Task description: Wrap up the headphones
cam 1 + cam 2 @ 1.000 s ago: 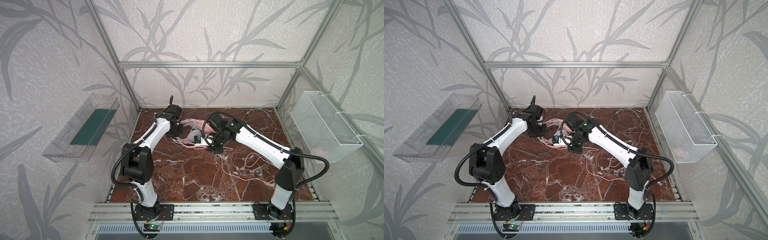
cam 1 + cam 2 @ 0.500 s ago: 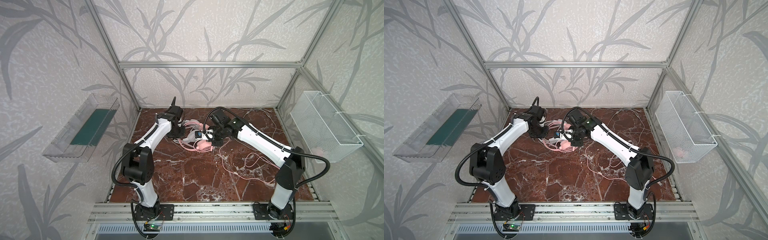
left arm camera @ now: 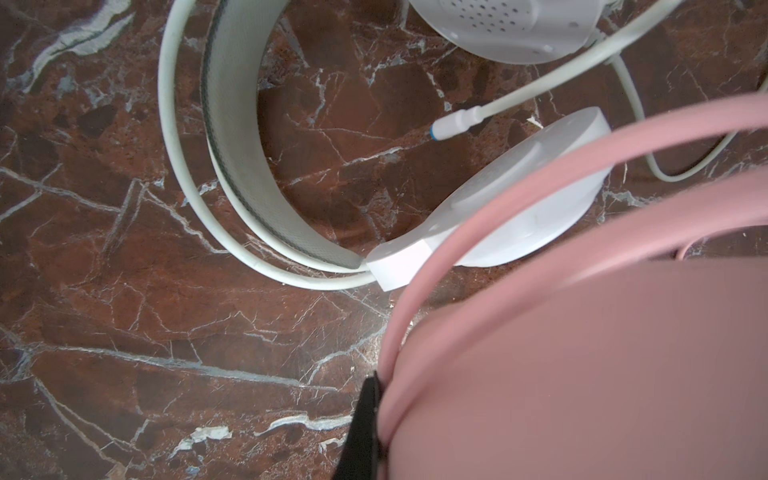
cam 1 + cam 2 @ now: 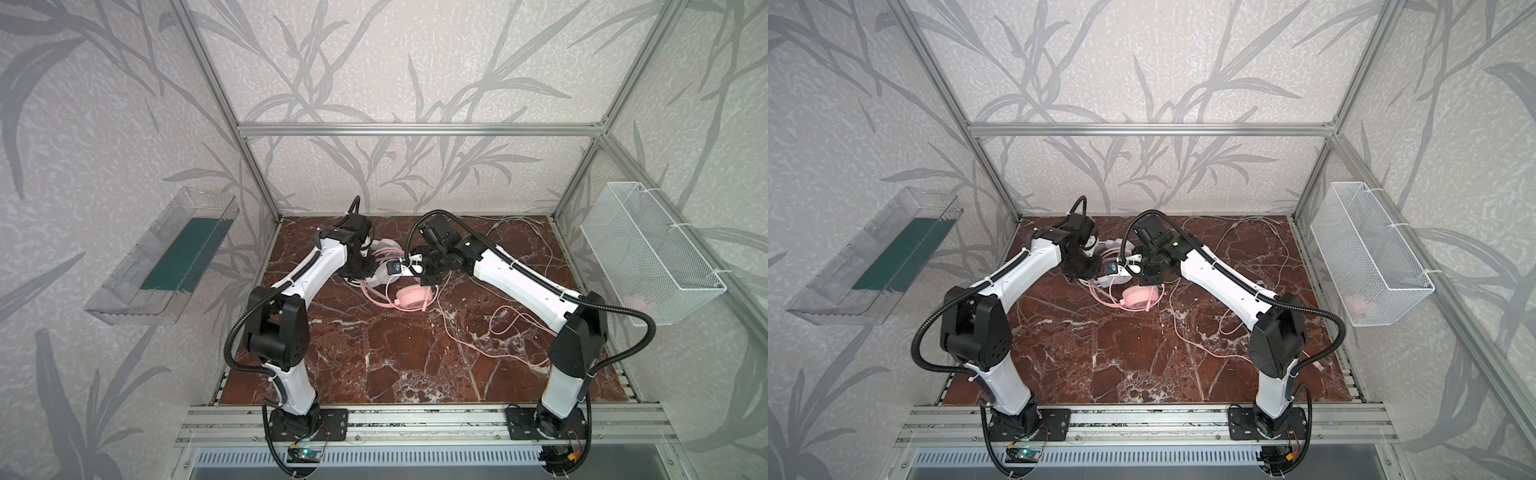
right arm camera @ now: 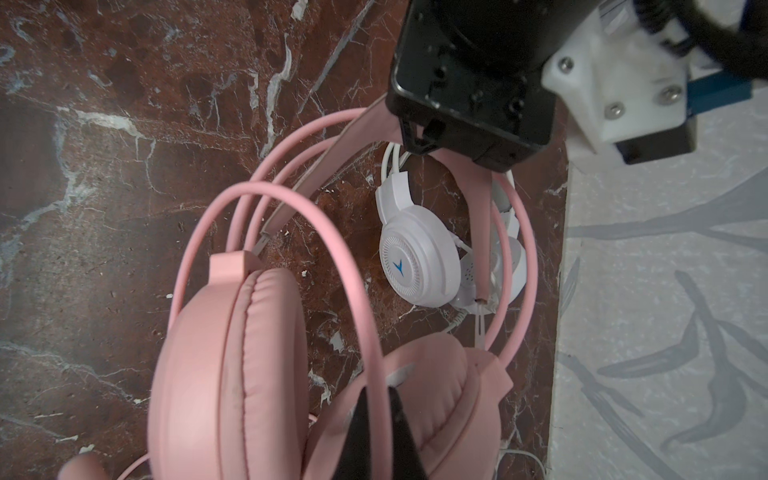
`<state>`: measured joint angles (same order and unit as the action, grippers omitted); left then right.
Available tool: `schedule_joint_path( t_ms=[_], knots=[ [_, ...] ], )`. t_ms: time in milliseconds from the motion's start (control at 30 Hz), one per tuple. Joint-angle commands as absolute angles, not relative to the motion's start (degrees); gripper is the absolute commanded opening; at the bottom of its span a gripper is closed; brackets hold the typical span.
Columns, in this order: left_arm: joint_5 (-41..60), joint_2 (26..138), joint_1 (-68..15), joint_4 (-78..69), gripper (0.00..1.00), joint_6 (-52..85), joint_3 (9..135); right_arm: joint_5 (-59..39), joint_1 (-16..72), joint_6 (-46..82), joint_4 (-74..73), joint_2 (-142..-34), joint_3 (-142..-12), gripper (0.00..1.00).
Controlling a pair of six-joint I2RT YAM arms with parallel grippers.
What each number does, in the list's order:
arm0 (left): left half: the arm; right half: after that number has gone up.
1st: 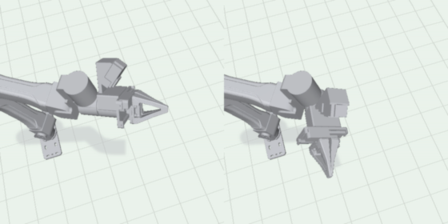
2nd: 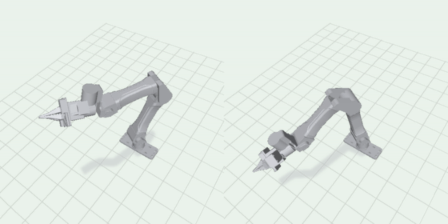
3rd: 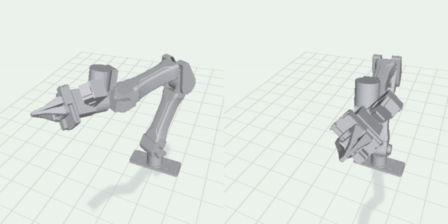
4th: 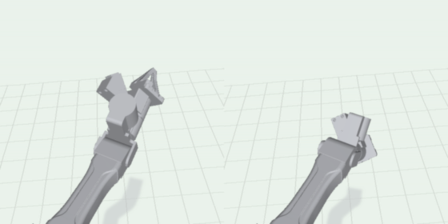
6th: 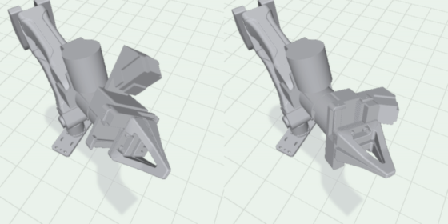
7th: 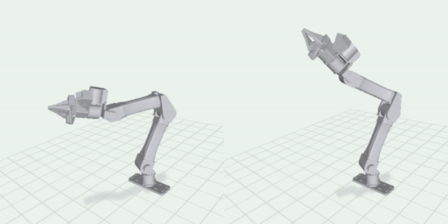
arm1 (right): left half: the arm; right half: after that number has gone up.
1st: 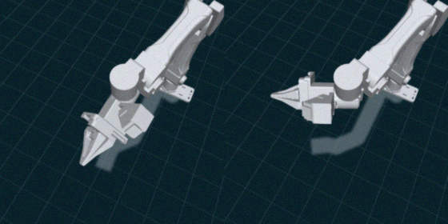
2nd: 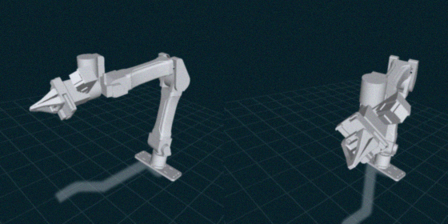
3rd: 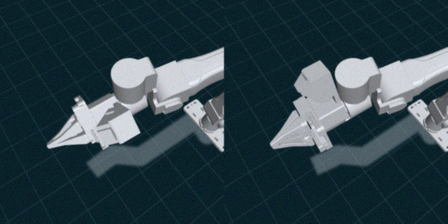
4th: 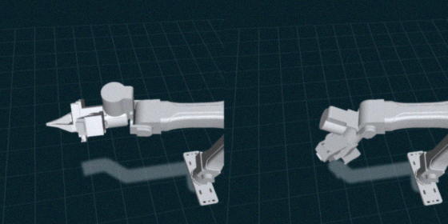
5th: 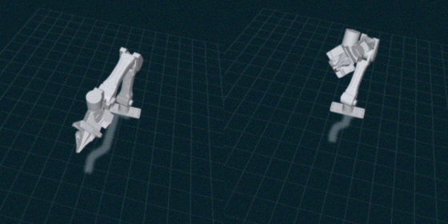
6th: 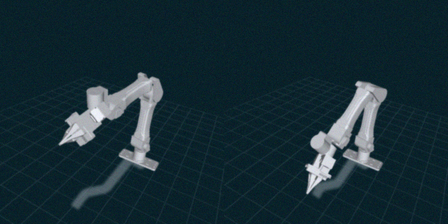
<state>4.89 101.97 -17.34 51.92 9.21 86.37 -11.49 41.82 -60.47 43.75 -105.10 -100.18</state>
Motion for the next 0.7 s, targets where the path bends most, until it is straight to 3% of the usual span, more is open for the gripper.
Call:
schedule_joint_path(
  t_ms=[0,667],
  knots=[
    [8.48,99.14,-18.09,52.49,0.0,7.26,86.18,-12.81,40.66,-66.57,44.63,-106.48,-101.89,0.0],
    [9.41,97.21,-19.6,52.52,0.0,5.18,84.46,-23.34,35.97,-63.91,47.86,-114.15,-112.4,0.06]
  ],
)
